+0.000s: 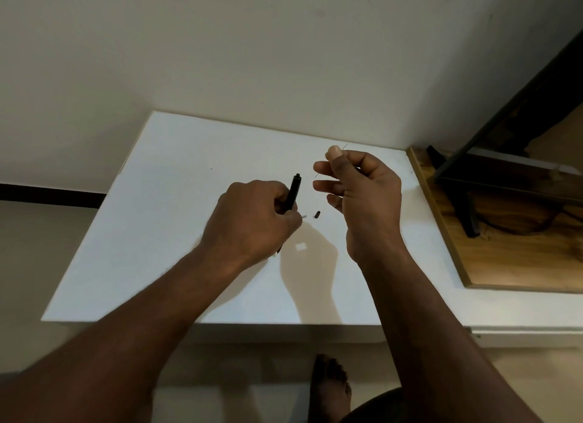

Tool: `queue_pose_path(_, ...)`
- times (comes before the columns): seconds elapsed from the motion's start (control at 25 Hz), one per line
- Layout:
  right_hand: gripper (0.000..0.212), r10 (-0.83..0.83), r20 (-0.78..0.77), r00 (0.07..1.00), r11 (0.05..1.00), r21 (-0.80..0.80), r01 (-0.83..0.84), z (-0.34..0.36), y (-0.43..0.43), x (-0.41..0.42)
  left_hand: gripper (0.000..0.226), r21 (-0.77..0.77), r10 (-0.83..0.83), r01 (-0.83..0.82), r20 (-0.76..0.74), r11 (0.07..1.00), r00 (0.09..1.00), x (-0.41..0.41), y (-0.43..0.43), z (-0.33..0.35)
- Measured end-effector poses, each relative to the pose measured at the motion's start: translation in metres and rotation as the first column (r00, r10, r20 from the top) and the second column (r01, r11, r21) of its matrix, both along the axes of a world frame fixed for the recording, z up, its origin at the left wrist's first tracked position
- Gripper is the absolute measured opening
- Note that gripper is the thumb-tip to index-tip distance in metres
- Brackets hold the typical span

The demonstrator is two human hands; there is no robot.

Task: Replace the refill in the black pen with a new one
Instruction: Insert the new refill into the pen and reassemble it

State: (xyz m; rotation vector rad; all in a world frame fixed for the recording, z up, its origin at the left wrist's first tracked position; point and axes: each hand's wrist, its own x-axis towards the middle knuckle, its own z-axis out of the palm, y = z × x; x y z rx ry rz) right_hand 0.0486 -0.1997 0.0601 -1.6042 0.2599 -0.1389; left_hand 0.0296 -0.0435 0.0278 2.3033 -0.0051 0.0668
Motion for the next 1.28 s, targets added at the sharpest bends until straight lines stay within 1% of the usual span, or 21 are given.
queue_pose_path(0.12, 0.018, 0.022, 0.033, 0.999, 0.999, 0.042, -0.024, 0.0029, -0.0009, -0.0004, 0.02, -0.004, -0.021, 0.021, 0.025, 1.0, 0.999, -0.0009, 0.0001, 0.0007)
queue_pose_path(0.28, 0.019, 0.039, 0.039, 0.999, 0.997, 0.066, -0.041, 0.0035, 0.0004, -0.0012, 0.024, 0.004, -0.024, 0.024, 0.042, 1.0, 0.999, -0.0003, 0.001, -0.0002)
queue_pose_path(0.64, 0.013, 0.072, 0.042, 0.996, 0.993, 0.093, -0.076, 0.0044, 0.0043, -0.0026, 0.029, 0.01, -0.043, 0.042, 0.052, 0.999, 0.998, -0.0002, -0.0002, -0.0039)
queue_pose_path(1.28, 0.011, 0.096, 0.062, 0.993, 0.988, 0.114, -0.103, 0.0048, 0.0056, -0.0019, 0.031, 0.019, -0.059, 0.058, 0.067, 0.998, 0.996, 0.0005, -0.0014, -0.0063)
